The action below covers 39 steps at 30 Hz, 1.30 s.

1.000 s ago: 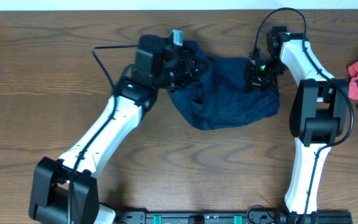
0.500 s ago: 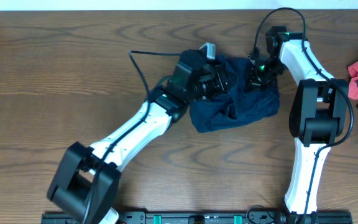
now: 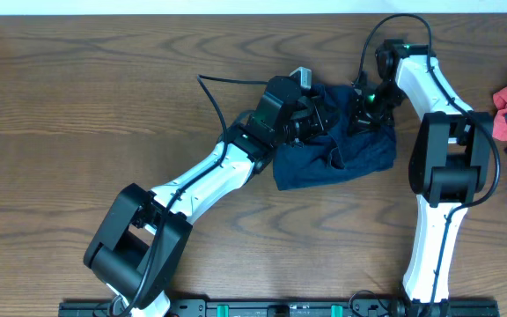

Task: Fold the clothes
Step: 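Fold the left end rightward over the shorts with the left gripper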

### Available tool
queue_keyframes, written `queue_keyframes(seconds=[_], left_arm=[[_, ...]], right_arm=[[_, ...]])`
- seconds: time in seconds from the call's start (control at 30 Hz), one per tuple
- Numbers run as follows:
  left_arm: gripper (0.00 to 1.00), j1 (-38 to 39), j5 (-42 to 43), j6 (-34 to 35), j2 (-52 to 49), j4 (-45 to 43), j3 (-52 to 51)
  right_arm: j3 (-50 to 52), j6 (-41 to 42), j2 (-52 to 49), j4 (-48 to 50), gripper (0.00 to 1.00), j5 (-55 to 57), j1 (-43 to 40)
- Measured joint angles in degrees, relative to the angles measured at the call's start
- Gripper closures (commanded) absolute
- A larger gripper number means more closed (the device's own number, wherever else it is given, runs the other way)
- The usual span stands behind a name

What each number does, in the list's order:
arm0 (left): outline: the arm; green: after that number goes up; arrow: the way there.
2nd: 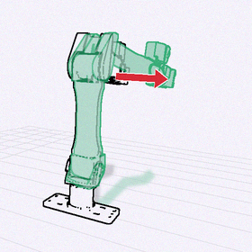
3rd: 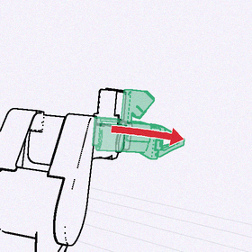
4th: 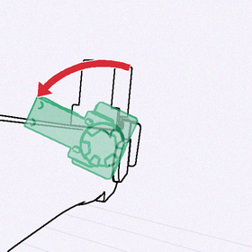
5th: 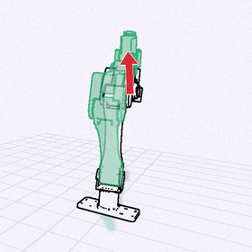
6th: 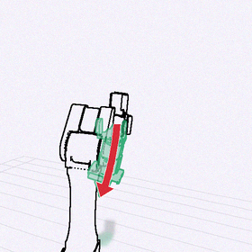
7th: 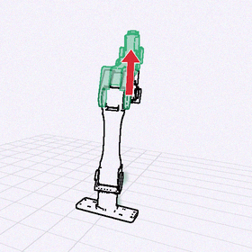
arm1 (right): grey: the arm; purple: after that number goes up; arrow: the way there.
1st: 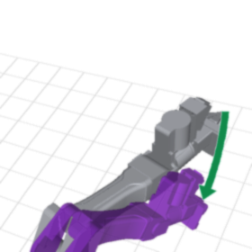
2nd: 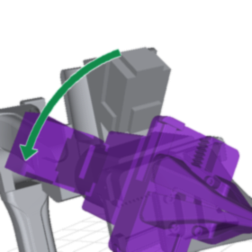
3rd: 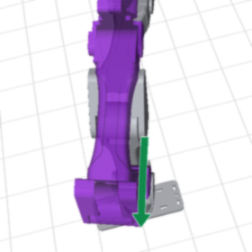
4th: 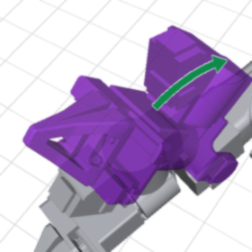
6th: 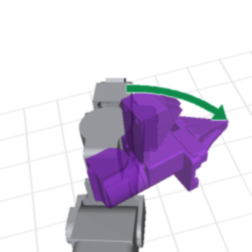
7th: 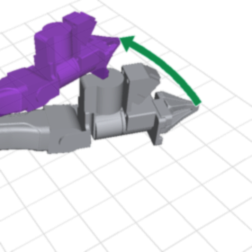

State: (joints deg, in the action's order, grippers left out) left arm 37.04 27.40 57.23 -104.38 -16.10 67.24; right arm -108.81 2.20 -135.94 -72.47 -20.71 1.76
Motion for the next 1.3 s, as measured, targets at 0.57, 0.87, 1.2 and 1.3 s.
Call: queue_keyframes(seconds=[0.57,0.87,1.2,1.3], left_arm=[[0.94,0.17,-0.63,-0.02,-1.01,-0.28,0.00],[0.94,2.67,-0.61,-0.02,-6.10,-4.26,0.00],[0.39,6.78,-0.59,-0.42,-8.13,-9.66,0.00],[0.02,7.43,-0.42,-0.04,-8.39,-9.88,0.00]], right_arm=[[-27.58,0.87,-0.55,-14.69,0.99,4.15,0.37],[-41.22,1.51,-0.55,-21.75,0.99,5.35,-0.70],[-48.35,1.53,-0.55,-24.61,0.99,6.64,-1.09],[-48.48,1.53,-0.55,-24.63,0.99,6.78,-1.09]])
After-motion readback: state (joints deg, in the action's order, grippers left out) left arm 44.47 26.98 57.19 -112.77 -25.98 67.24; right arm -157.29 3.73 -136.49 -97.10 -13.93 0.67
